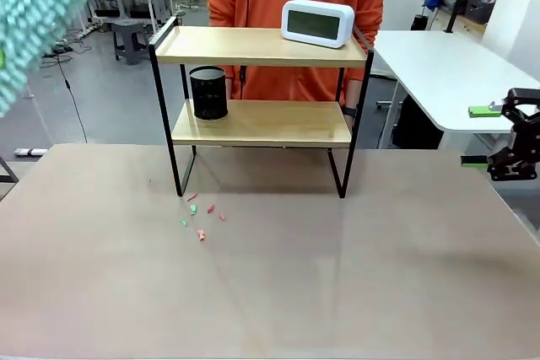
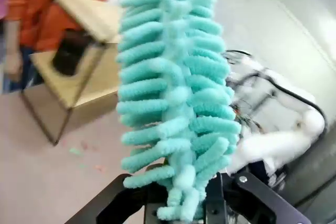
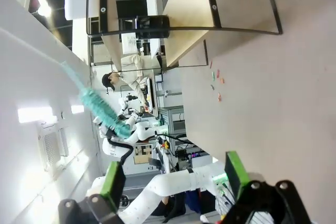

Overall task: Clean the shelf.
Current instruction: Hand the Duster back to the human.

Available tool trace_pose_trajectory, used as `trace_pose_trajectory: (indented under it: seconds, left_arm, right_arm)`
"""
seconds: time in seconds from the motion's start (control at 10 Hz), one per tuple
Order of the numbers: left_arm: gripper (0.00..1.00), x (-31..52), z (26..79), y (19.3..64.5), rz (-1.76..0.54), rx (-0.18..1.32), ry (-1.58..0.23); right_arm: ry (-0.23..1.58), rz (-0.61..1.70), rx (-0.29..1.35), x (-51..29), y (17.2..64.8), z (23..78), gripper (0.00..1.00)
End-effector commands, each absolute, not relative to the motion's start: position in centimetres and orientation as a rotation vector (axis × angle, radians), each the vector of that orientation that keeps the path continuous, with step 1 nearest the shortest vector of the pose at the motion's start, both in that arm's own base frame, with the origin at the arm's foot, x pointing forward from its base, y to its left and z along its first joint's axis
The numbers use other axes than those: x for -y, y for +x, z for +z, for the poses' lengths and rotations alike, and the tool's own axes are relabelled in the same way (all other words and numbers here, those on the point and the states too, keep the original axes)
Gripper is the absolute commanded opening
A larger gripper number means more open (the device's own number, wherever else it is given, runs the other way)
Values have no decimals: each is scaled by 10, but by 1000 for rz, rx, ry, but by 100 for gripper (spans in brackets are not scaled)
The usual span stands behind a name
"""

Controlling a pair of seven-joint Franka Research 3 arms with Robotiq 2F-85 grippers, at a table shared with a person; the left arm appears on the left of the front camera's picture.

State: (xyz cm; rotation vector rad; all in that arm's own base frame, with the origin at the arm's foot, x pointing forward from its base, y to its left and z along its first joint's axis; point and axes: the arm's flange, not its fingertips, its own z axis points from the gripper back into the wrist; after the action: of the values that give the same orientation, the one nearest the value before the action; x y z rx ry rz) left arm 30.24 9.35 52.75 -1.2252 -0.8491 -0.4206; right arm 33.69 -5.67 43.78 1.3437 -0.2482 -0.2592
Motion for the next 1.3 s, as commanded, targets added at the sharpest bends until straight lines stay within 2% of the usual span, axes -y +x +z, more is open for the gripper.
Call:
trace_pose_trajectory:
  seconds: [0.0,0.1,0.3,0.4,0.6,0.7,1.2]
  left_arm:
    - [0,-86,499,332,83,760,-1229]
    - [0,-94,484,342,182,725,-1215]
    - [0,-94,447,357,272,520,-1197]
    - [0,-95,431,363,296,420,-1162]
    - [0,-96,423,373,305,323,-1194]
    - [0,-91,415,366,297,417,-1162]
    - [0,-91,415,366,297,417,-1162]
  right_arm:
    - [1341,-251,244,60,338,440,100]
    - [1341,-251,244,60,338,440,100]
    - [1341,-251,244,60,338,440,100]
    - [1341,-251,244,60,338,440,100]
    - [1341,-251,244,60,338,440,100]
    - [1341,-251,244,60,338,440,100]
    - [1341,-251,244,60,338,440,100]
